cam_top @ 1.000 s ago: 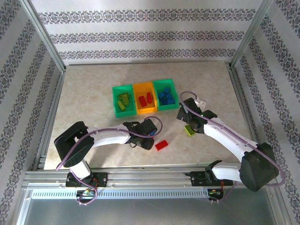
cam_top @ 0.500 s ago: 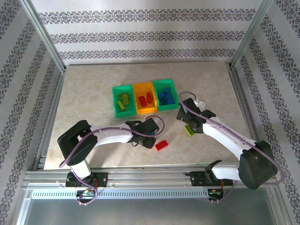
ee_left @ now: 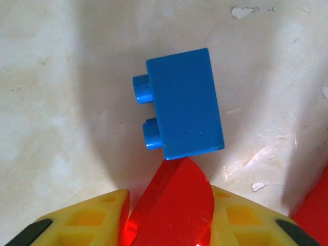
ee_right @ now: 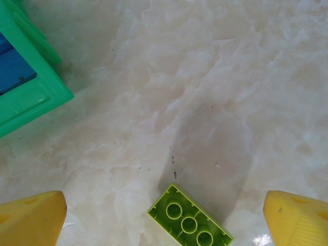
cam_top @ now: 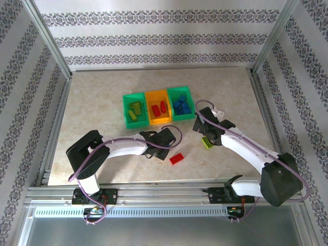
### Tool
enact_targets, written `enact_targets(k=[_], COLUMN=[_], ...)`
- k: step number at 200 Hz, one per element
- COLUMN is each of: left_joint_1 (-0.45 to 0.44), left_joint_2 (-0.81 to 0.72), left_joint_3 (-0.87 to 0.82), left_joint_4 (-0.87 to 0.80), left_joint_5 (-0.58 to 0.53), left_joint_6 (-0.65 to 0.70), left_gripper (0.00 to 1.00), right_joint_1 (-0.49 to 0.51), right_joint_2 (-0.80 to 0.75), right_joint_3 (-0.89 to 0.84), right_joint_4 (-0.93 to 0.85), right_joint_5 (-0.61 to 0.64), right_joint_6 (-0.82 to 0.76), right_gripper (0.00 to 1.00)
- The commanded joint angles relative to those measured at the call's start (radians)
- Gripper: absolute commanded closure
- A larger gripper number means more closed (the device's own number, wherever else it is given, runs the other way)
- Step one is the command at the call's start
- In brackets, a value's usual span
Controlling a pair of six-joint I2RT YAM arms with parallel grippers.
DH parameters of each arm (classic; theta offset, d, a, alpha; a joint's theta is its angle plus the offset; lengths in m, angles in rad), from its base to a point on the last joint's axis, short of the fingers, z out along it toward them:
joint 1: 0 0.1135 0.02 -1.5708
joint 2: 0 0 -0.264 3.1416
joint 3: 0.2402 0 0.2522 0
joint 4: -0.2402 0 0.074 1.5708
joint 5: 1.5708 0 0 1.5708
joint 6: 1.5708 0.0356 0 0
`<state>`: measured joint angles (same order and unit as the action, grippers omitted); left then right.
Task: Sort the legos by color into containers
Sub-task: Pick up the lego from the middle-left of the table, then place the lego in the container.
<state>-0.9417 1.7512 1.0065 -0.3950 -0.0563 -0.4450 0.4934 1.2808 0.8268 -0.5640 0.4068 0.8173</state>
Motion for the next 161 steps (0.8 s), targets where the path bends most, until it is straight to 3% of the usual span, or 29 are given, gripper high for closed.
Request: enact_targets(k=[1,33,73,101,161], left_joint_1=[-0.008,-0.005,0.034,0.092,0.275], left_joint_2=[-0.045,-0.109,-0.160,-0.149,-0.024], left_joint_3=[-0.011,-0.022,0.020,0.088,0.310], left_joint_4=[-0.045,-0.066,-0.067,-0.046,0.015], left_joint_5=[-0.039,-0.074,-0.132,-0.176,-0.153], left_joint_6=[0.007,0.007,0.040,0.082,0.173], left_gripper=[0.73,0.79,0.79,0.79,0.79], right_joint_1=[0.010,0.013,0.017,0.019,0.019], right_joint_2=[0.014,0.023,0.025,0.022,0.016], right_joint_3=[0.023,0.032,0.049,0.059,0.074], right_joint_4=[0.006,0.004,0.001,-0.004,-0.020], right_joint_5=[0.010,0.009,0.017,0.029,0.054], right_joint_6=[0.018,0.018,0.016,0.014,0.012], right_gripper=[0.02,0.02,0.02,0.02,0.02])
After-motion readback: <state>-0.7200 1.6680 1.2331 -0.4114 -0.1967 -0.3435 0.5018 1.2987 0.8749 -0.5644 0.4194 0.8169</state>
